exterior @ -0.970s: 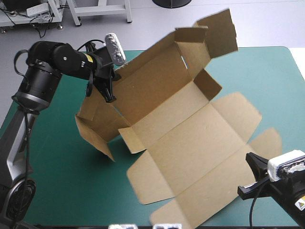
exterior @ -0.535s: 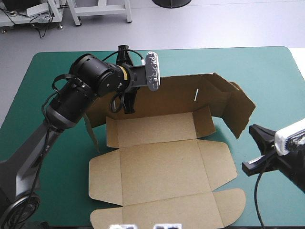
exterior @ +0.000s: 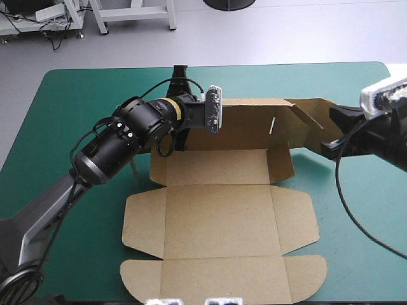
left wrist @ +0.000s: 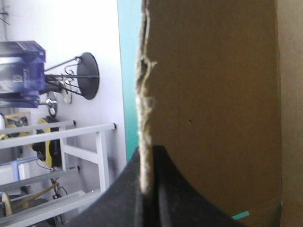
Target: Fold the box
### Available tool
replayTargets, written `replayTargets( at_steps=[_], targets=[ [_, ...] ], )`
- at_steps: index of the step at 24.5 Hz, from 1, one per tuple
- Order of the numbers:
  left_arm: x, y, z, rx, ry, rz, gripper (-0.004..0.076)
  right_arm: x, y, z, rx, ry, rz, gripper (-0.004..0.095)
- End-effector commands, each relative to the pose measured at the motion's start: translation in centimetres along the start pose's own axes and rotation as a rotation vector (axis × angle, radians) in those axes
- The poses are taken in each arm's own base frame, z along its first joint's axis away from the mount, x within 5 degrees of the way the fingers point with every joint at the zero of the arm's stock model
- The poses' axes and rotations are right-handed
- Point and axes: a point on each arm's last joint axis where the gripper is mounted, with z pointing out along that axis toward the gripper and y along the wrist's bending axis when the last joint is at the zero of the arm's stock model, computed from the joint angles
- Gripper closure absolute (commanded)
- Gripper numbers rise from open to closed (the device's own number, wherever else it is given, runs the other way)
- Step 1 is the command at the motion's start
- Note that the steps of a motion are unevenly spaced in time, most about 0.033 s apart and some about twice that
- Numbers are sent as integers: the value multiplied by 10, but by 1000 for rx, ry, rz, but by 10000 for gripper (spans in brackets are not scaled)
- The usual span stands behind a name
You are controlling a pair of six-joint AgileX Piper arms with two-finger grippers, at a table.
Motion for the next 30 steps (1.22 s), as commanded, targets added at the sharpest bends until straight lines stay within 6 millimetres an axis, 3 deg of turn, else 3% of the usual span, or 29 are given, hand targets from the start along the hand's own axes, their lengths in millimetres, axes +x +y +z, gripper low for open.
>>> replayTargets(
  at_steps=[1,5,8,10,13,21,30],
  targets=[
    [-4,14,-19,-185,-94,51,733,-20,-6,6,1,-45,-10,928],
    [20,-2,-6,-215,-111,50,733,-34,-18,25,1,-7,53,928],
    [44,-13,-16,-238,-113,-30,733,-44,-32,47,15,44,35,928],
    [43,-18,-21,-246,-161,-90,733,-45,-44,72,5,80,27,928],
    [37,-24,-17,-305,-217,-47,733,-43,-60,110,-26,166,49,928],
    [38,-27,-13,-340,-240,-27,733,-39,-83,160,-33,233,105,928],
    [51,-23,-12,-355,-193,-15,733,-6,-102,221,-88,363,208,928]
  ],
)
